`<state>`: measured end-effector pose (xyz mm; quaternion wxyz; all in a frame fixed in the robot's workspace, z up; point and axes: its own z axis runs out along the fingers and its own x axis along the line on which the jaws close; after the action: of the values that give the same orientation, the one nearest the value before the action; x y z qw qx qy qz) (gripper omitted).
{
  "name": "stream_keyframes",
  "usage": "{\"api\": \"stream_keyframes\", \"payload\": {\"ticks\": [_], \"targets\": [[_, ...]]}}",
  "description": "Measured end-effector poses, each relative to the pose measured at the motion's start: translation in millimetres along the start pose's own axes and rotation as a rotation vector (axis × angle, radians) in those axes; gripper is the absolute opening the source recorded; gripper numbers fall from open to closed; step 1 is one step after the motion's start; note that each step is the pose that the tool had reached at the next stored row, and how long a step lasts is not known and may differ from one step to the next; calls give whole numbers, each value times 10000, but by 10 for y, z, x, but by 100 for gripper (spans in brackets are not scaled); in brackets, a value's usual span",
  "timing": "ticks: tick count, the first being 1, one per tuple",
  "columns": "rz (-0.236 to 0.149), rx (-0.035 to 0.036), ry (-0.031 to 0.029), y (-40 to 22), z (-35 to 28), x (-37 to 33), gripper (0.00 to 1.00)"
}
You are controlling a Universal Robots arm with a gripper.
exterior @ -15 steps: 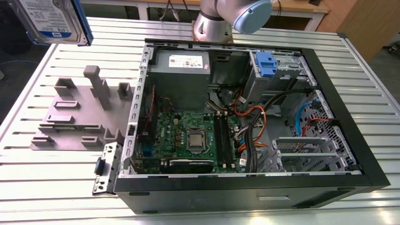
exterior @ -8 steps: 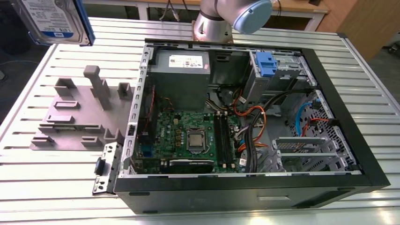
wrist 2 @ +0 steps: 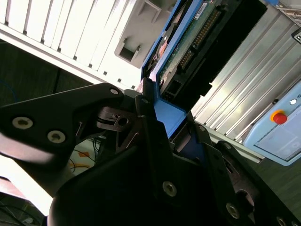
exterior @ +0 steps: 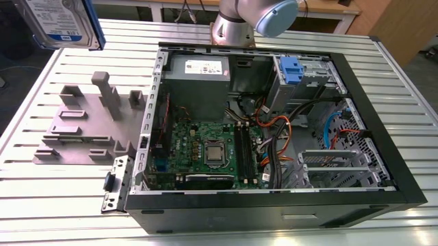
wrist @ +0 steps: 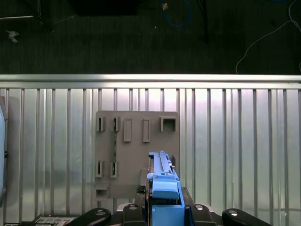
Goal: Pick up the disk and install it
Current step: 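Pick up the disk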
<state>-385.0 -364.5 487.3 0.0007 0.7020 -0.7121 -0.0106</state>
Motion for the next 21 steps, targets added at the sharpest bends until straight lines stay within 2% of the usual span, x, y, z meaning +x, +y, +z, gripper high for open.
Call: {"api": "stream_keyframes", "payload": {"ticks": [11, 13, 21], "targets": [[0, -1, 0, -24, -1, 0, 37], [0, 0, 0, -74, -1, -1, 37], [0, 0, 0, -105, -2, -1, 37]]}}
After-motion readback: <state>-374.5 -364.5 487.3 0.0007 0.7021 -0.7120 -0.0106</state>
